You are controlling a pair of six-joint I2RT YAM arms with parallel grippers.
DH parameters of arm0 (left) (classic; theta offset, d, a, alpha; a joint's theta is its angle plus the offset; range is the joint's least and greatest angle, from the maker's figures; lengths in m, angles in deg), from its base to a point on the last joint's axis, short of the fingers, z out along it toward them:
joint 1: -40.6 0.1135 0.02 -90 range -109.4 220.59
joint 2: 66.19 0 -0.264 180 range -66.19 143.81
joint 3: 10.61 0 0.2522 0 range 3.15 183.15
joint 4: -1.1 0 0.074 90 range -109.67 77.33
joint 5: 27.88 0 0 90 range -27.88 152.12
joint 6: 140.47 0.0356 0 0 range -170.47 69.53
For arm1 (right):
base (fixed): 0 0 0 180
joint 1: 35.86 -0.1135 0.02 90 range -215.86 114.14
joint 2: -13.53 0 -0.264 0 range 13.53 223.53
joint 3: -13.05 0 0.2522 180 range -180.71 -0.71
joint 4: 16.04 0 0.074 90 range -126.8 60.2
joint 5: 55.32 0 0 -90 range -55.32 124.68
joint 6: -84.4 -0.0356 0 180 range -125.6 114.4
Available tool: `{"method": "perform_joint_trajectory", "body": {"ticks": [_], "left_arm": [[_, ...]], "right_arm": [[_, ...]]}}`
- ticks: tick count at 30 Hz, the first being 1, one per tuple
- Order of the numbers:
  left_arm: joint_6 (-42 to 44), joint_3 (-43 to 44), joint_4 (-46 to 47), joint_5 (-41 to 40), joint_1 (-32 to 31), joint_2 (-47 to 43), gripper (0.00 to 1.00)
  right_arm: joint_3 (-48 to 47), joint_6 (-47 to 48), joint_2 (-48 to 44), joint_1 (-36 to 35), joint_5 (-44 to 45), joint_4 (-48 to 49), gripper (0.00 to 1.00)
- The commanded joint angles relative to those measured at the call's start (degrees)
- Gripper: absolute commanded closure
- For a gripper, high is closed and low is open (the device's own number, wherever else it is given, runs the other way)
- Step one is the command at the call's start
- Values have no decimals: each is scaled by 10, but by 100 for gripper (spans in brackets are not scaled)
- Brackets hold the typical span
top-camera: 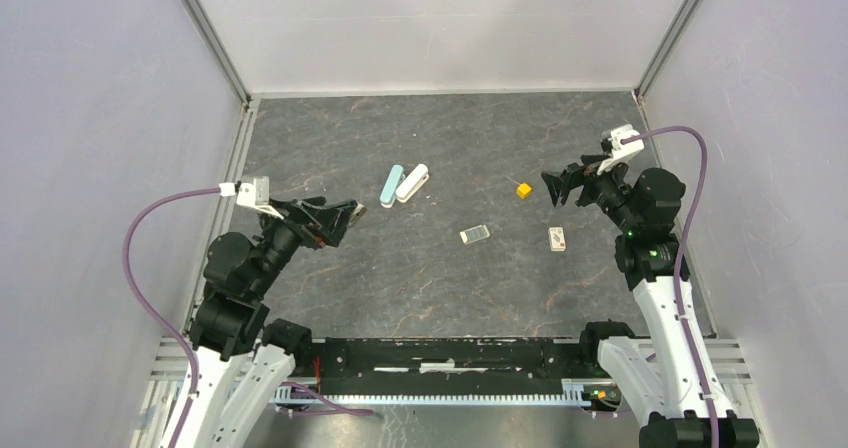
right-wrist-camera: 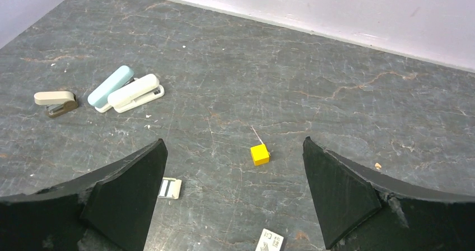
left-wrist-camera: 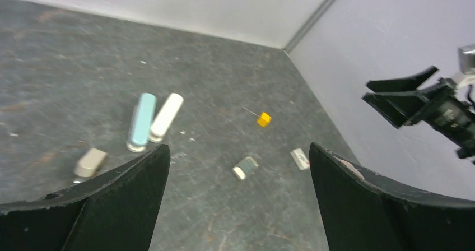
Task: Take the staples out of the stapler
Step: Pick up the stapler from the center of the board.
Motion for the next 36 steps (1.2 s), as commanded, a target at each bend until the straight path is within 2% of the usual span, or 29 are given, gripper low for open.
{"method": "perform_joint_trajectory", "body": {"ticks": [1, 4, 6, 12, 15, 19, 24, 31, 36], "left_arm": [[-87, -26, 75, 80, 2, 3, 0], [-109, -34, 76, 101, 2, 18, 0], [-122, -42, 81, 116, 2, 27, 0], [-140, -56, 101, 146, 2, 56, 0], [-140, -61, 122, 152, 2, 76, 0], [-163, -83, 204, 171, 2, 109, 0], [-159, -83, 243, 180, 2, 178, 0], [-110, -60, 249, 170, -23, 273, 0], [-44, -23, 194, 85, -78, 314, 0]], "right_arm": [[-1, -27, -7, -1, -3, 22, 2], [13, -32, 8, -1, -47, 42, 2], [44, -21, 8, 0, -95, 92, 2], [107, 59, -4, -1, -243, 177, 2], [106, 90, 12, 0, -246, 157, 2], [93, 147, 27, -1, -279, 101, 2], [115, 220, 0, -8, -294, 75, 2], [119, 260, 15, -11, -332, 49, 2], [123, 269, 26, -12, -336, 49, 2]]}}
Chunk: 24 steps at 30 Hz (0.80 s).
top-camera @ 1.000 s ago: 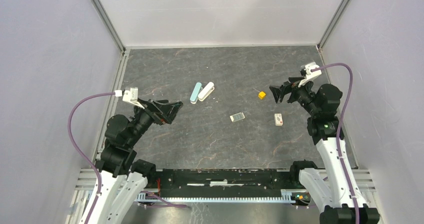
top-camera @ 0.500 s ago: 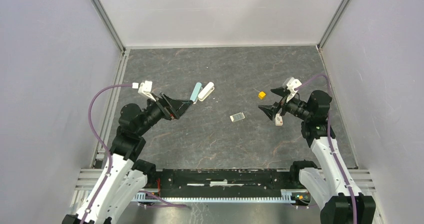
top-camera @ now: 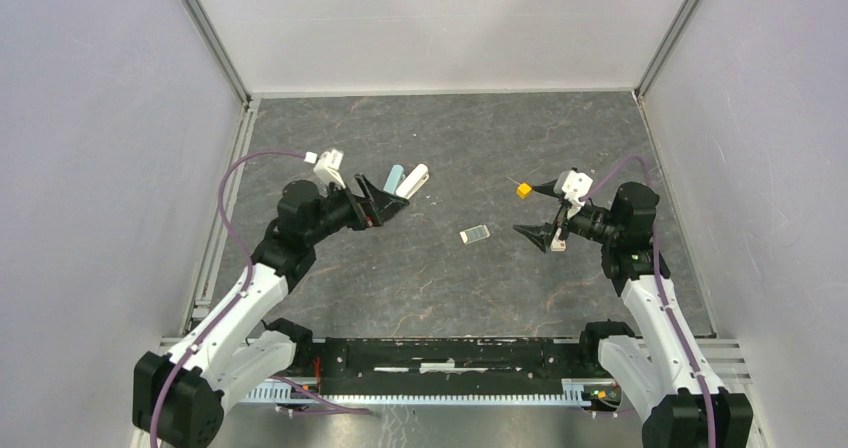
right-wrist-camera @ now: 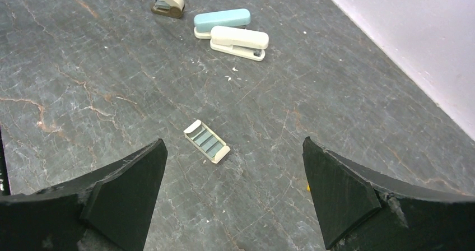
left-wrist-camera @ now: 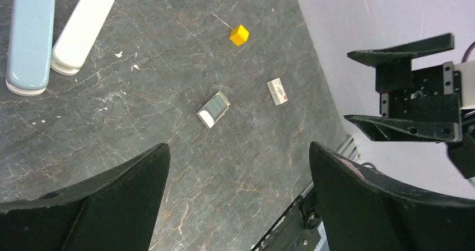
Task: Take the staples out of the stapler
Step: Pick up the stapler from the center of the board.
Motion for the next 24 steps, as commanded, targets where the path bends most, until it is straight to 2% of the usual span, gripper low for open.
{"method": "perform_joint_trajectory", "body": {"ticks": [1, 9, 24], "left_arm": [[81, 53, -19, -75, -39, 24, 0], [175, 119, -105, -182, -69, 96, 0], [221, 179, -82, -194, -96, 213, 0]], "right_arm": [[6, 30, 9, -2, -16, -20, 2], [1, 44, 18, -3, 1, -38, 2], [-2, 47, 36, -2, 30, -44, 2]]}}
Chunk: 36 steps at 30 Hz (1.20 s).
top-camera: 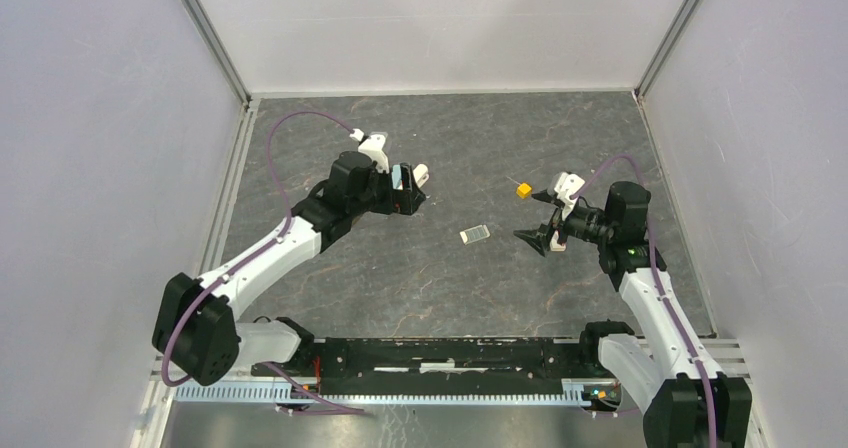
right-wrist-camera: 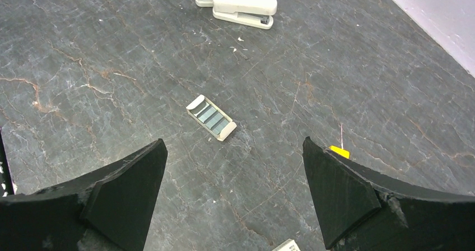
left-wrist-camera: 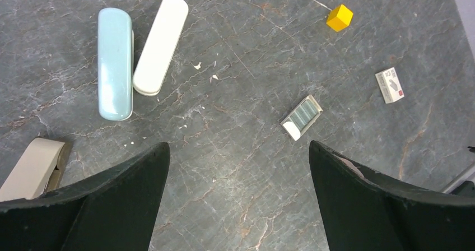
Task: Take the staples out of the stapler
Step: Pick up the stapler from the center of the board.
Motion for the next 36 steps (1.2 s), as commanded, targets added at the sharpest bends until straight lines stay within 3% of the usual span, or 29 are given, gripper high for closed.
{"method": "perform_joint_trajectory", "body": {"ticks": [1, 6, 15, 25, 36], "left_arm": [[48, 25, 34, 8, -2, 22, 0], [69, 11, 120, 73, 0, 45, 0], [85, 79, 79, 81, 1, 114, 0], [49, 140, 79, 155, 36, 172, 0], [116, 321, -136, 97, 41, 295, 0]], "right_arm": [[-4, 7, 4, -2, 13, 5, 2], [-5, 7, 3, -2, 23, 5, 2], [-5, 8, -4, -1, 33, 5, 2], [-4, 10, -9, -1, 40, 6, 2], [5, 11, -15, -3, 46, 20, 2]]}}
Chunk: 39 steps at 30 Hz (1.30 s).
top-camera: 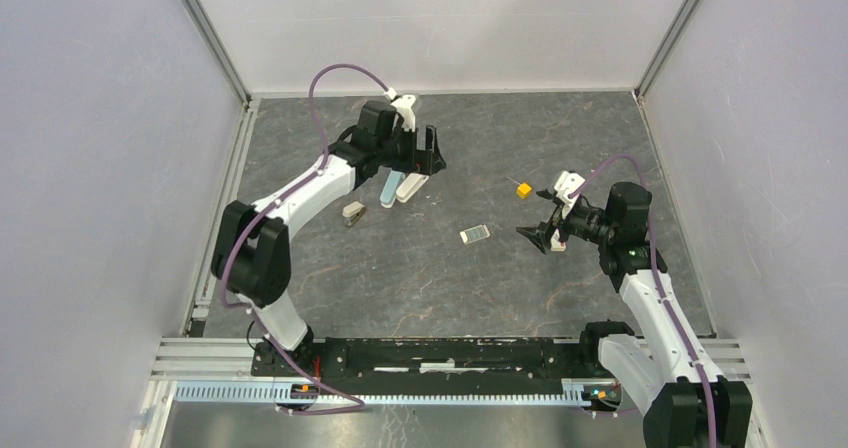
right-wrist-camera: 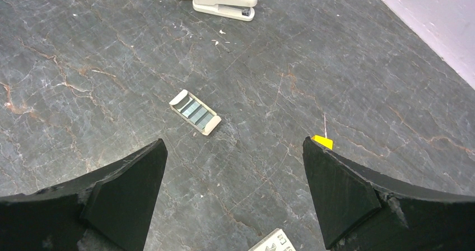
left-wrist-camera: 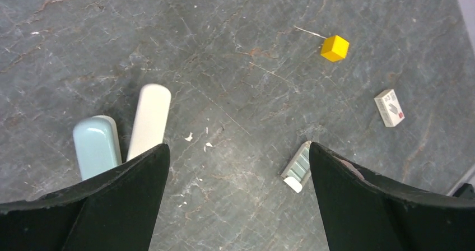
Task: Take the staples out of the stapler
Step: Pick up the stapler from the center of the board.
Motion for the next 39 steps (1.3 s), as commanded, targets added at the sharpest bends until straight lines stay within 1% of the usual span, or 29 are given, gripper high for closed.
{"method": "perform_joint_trajectory", "body": {"ticks": [1, 4, 7, 10, 14, 16, 20, 22, 23, 27, 35, 39], "left_arm": [[59, 89, -105, -30, 0, 53, 0], [69, 135, -135, -46, -3, 91, 0], [87, 170, -163, -91, -10, 128, 0], [109, 197, -183, -141, -18, 160, 3], [131, 233, -200, -182, -25, 199, 10], [142, 253, -214, -183, -28, 217, 14], [156, 281, -230, -193, -29, 243, 19], [161, 290, -235, -195, -29, 252, 24], [180, 296, -241, -194, -29, 259, 28], [199, 319, -260, -194, -29, 283, 35], [209, 327, -261, -196, -29, 309, 36], [206, 325, -261, -184, -29, 313, 39]], "right_arm": [[5, 7, -9, -3, 6, 22, 2], [5, 10, -8, -8, 8, 20, 2], [4, 13, -6, -13, 12, 18, 2], [4, 16, -5, -17, 15, 17, 2], [3, 18, -3, -20, 16, 15, 2], [3, 20, -1, -24, 18, 14, 2], [1, 26, 1, -29, 24, 10, 2], [1, 28, 2, -31, 26, 9, 2], [1, 28, 3, -32, 26, 9, 2], [1, 28, 1, -35, 26, 8, 2], [2, 29, -3, -35, 26, 10, 2], [3, 29, -3, -36, 26, 10, 2]]}}
